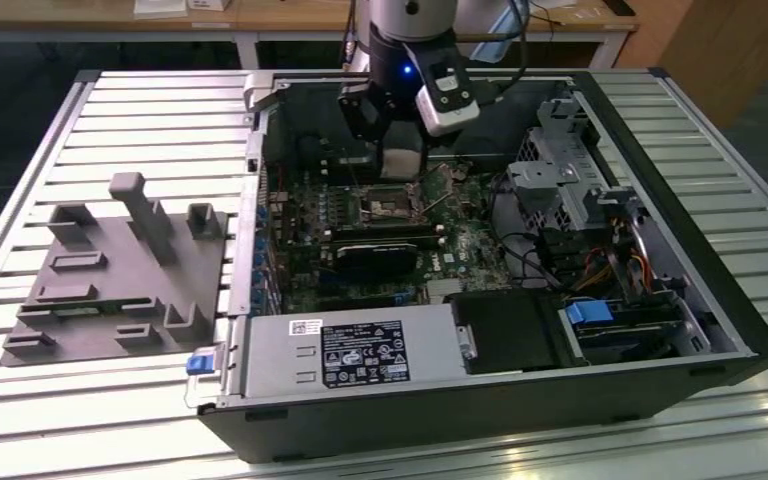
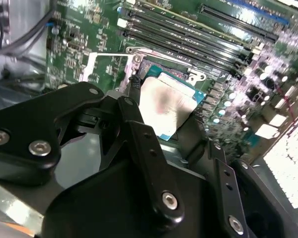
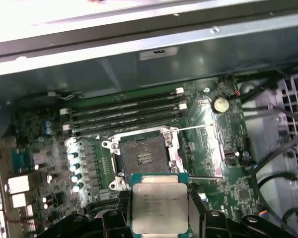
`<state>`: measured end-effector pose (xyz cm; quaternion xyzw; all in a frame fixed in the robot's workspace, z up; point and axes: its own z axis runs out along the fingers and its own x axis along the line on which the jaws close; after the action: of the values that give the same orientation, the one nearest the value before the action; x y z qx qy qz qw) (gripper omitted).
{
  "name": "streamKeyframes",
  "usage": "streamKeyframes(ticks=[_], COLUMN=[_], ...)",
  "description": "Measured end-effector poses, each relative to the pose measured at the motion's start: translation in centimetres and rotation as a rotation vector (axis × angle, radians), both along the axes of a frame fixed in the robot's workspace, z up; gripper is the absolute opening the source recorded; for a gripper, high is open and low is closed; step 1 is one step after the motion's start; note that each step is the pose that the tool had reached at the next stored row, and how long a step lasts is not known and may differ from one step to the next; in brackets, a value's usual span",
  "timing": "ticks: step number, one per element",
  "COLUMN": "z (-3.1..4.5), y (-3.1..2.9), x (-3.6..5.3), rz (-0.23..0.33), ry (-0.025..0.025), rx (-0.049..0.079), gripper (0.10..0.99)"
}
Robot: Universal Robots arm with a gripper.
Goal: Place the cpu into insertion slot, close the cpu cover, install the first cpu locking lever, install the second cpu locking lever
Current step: 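Place the cpu into insertion slot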
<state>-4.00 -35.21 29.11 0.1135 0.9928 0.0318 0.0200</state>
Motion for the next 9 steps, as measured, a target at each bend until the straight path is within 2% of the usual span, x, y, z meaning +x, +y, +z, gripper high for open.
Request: streamKeyframes(ticks=[9], z=[-0.62], y=[0.00], x=[0.00], rz=[-0.163], ry=[0.0000], rx=[0.000], gripper=[0.541])
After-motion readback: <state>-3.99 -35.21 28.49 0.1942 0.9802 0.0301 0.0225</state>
